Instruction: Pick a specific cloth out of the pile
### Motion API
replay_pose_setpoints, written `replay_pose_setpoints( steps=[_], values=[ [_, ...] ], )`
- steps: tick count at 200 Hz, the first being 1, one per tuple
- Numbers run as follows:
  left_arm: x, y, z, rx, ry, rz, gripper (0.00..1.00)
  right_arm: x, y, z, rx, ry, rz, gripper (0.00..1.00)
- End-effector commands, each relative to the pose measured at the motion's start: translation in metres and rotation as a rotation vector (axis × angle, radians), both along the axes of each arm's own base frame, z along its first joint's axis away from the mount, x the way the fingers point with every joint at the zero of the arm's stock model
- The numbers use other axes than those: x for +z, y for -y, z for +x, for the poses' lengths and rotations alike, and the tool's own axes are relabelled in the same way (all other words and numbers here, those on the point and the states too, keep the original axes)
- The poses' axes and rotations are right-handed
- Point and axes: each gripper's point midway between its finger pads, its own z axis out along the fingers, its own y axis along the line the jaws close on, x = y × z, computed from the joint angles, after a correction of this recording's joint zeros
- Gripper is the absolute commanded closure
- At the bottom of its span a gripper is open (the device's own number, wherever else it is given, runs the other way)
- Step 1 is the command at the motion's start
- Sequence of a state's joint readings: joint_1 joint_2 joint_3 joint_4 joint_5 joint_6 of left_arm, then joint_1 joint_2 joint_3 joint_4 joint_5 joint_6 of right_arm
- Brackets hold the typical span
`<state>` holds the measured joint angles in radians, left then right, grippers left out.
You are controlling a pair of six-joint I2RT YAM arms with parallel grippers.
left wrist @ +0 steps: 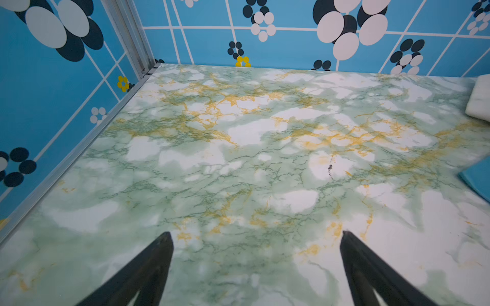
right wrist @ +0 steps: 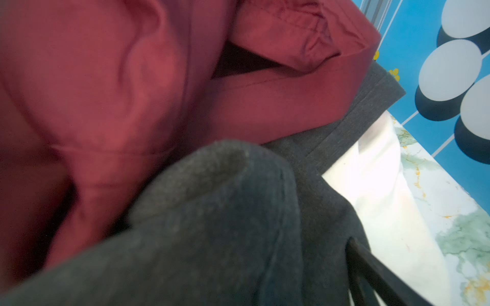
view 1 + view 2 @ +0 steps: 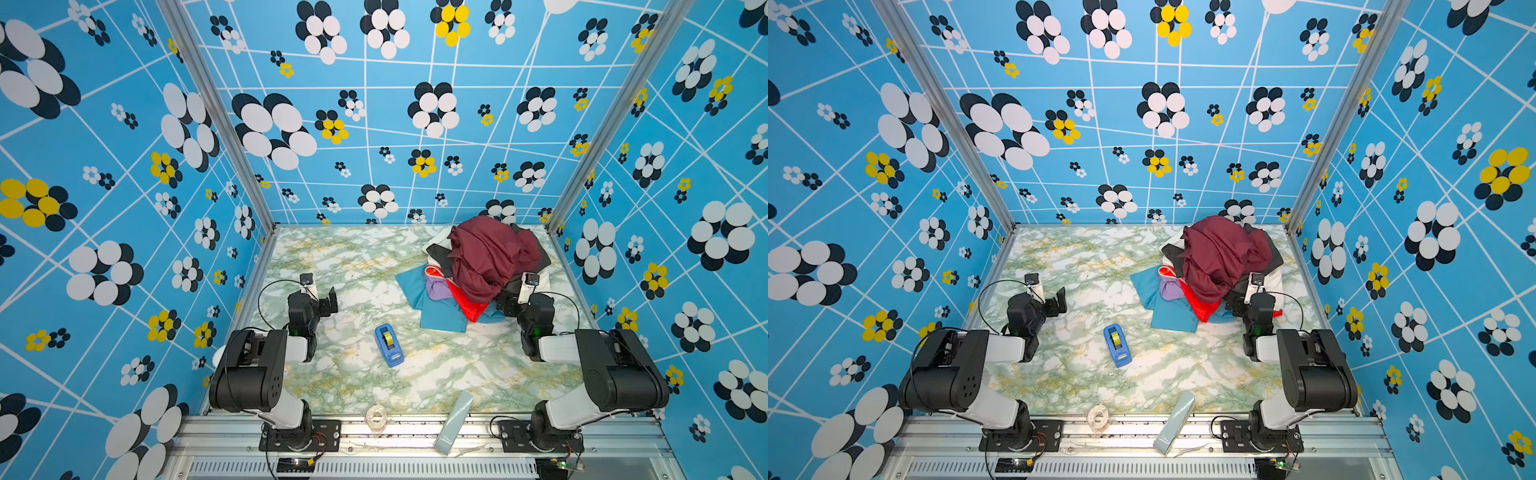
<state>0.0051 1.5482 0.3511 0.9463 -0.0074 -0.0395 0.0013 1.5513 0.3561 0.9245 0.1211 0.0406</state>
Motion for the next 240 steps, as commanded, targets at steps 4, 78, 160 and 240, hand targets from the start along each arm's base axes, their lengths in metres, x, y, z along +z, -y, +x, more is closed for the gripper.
replay_pose_setpoints(
  steps=[4,78,160,240],
  values=[
    [0.006,0.001,0.005,-0.004,0.016,0.012,0.01,0.009,0.003,0.006,-0.012,0.030,0.004,0.01],
    [0.005,0.013,0.007,-0.075,0.002,0.013,0.01,0.009,0.003,0.006,-0.011,0.028,0.004,0.01],
    [0.005,0.013,0.007,-0.076,0.000,0.012,0.01,0.009,0.002,0.007,-0.011,0.029,0.004,0.01],
    [0.005,0.013,0.007,-0.078,0.000,0.010,0.01,0.010,0.002,0.006,-0.011,0.032,0.003,0.01]
  ],
)
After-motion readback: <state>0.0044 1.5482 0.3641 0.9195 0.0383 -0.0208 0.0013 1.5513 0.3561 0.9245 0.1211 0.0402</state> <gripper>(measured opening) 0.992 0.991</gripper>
